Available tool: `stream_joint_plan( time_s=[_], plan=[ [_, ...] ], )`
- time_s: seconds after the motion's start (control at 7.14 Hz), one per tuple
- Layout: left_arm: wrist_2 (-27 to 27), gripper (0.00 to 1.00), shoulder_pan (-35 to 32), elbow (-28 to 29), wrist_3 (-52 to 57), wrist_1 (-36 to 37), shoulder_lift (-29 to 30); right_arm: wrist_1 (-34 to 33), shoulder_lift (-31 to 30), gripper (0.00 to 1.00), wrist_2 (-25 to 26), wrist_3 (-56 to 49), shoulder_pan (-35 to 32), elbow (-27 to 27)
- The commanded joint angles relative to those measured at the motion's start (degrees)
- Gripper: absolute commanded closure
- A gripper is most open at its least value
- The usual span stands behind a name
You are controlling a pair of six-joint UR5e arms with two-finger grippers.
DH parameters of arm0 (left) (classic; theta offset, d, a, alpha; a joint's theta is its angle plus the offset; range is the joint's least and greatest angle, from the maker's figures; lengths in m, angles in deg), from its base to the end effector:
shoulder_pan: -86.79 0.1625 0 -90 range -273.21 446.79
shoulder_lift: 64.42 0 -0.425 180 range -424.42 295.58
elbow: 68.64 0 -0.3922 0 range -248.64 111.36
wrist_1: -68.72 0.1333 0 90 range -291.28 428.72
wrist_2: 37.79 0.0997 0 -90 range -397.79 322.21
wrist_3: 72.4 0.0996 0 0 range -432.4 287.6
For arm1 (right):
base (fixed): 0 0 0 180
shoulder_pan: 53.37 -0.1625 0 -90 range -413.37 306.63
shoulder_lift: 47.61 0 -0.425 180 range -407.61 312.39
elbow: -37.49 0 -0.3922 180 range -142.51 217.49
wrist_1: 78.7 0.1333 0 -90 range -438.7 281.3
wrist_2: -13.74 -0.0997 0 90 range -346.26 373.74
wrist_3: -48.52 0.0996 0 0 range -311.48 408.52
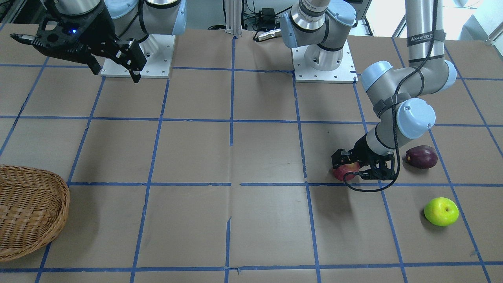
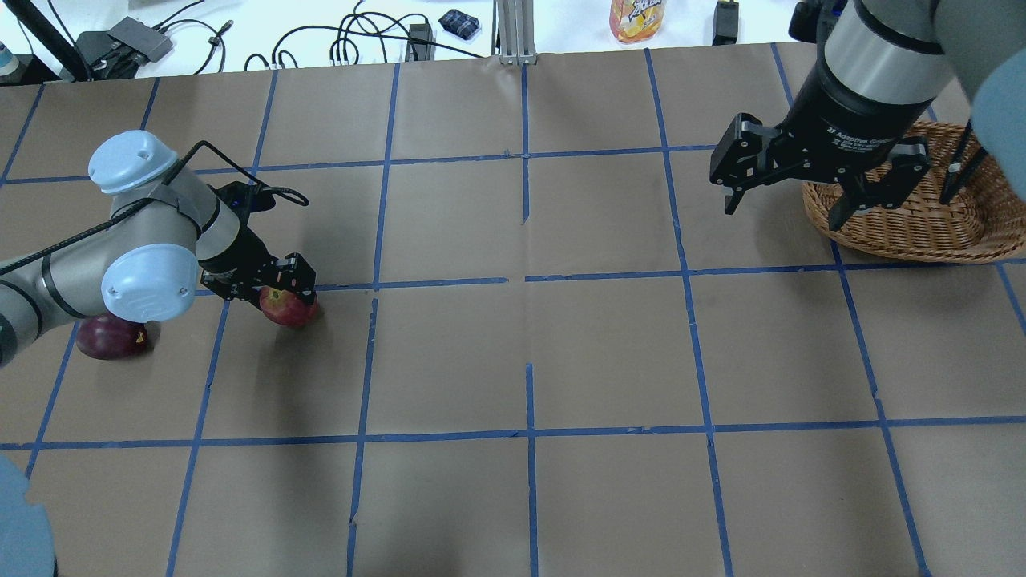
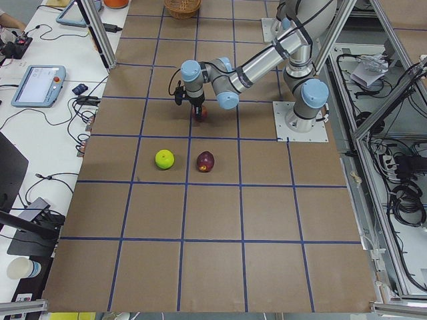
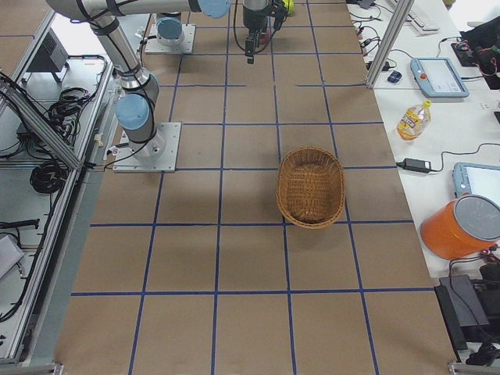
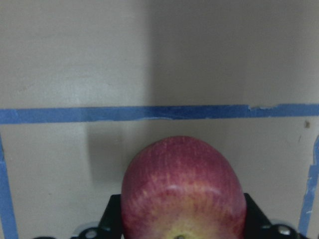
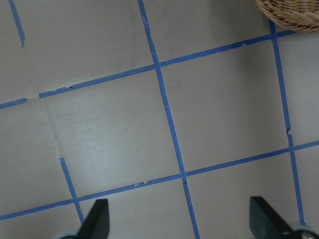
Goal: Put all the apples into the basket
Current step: 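Grasp the red apple with the left gripper and lift it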
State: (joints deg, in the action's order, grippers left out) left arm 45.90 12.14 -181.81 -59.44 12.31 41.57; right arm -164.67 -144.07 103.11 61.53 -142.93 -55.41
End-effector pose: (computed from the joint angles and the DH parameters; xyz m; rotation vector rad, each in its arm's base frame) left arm -0.0039 -0.5308 0.2152 0.0708 -3.0086 -0.1014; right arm 0.1310 -0.4435 0.5087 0.3668 3.1100 0.0147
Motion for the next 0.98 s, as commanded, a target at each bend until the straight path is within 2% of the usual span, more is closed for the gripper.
stream_joint_plan(
  time_s=[0.0,0.28,0.56,0.84],
  plan=[
    [-3.7,0.70,-7.5,4.3,-10.0,-4.0,-1.2,0.1,0.0,0.00,0.1,-0.2,0.0,0.0],
    [-6.9,0.70,-20.2,5.1,-25.9,-1.0,-0.1,-0.1,0.1,0.00,0.1,-0.4,0.2,0.0],
    [-7.2,0.70,-31.0,7.9,-39.6,4.3,3.1,0.0,0.2,0.00,0.2,-0.4,0.3,-0.1],
    [-5.5,0.70,-33.4,12.3,-42.7,4.7,8.7,-0.3,1.3,0.00,0.4,-0.1,2.2,-0.5]
  ],
)
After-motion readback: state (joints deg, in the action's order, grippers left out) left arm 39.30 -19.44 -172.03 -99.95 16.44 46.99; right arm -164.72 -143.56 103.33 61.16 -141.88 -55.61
